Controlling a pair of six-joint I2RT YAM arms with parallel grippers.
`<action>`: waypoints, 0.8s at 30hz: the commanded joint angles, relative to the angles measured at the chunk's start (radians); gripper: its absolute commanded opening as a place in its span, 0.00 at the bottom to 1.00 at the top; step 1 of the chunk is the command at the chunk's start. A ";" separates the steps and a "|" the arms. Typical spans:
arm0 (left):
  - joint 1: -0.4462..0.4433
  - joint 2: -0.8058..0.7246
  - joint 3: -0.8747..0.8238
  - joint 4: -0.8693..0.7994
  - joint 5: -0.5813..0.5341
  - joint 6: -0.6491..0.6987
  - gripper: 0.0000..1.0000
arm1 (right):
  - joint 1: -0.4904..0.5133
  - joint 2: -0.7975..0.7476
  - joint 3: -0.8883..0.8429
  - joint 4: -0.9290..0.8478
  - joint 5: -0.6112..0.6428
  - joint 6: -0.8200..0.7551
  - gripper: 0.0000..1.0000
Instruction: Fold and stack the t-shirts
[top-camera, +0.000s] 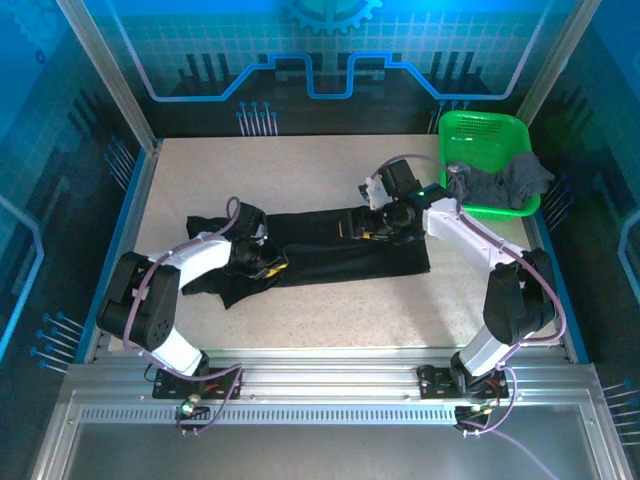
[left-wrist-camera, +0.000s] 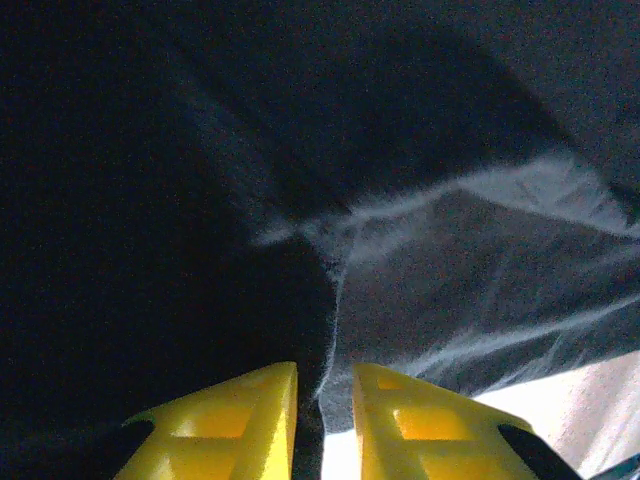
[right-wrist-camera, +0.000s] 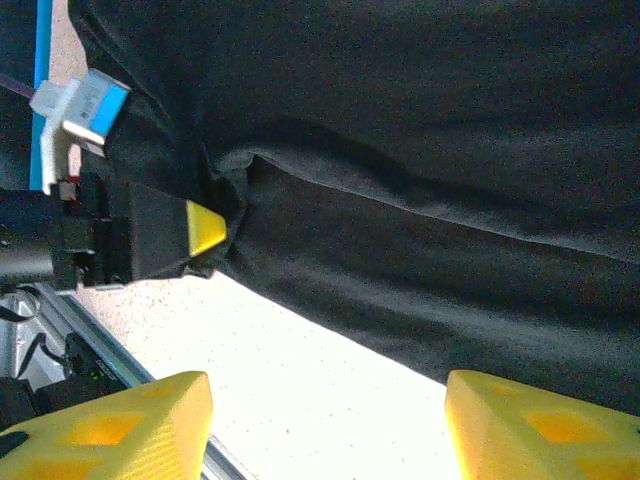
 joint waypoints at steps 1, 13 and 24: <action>-0.023 0.024 -0.033 0.003 0.005 -0.003 0.22 | -0.008 -0.023 -0.019 0.008 -0.008 0.016 0.63; 0.038 -0.186 0.060 -0.175 -0.071 0.030 0.37 | 0.010 -0.024 0.014 0.072 -0.105 -0.019 0.64; 0.469 -0.231 -0.008 -0.234 -0.159 0.212 0.38 | 0.045 -0.019 0.010 0.131 -0.167 0.003 0.65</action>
